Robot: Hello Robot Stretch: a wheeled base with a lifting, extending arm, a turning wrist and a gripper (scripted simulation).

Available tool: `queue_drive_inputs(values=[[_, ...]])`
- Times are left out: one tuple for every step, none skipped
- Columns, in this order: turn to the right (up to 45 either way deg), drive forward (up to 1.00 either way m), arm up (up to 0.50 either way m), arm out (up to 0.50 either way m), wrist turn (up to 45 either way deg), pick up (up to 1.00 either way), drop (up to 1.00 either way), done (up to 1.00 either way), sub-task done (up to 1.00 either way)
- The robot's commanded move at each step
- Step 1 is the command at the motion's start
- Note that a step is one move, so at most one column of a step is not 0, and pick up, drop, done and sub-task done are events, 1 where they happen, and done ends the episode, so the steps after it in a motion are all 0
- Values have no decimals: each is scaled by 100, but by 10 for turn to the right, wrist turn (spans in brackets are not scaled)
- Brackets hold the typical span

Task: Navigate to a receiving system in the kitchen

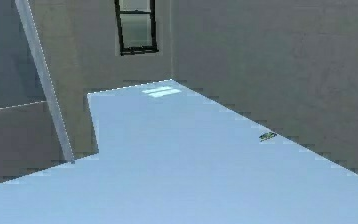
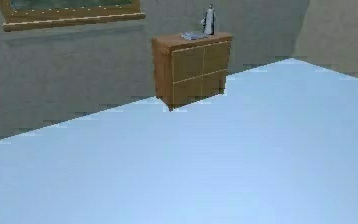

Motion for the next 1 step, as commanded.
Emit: queue_drive_inputs(values=[[450, 0, 0, 0, 0, 0, 0, 0, 0]])
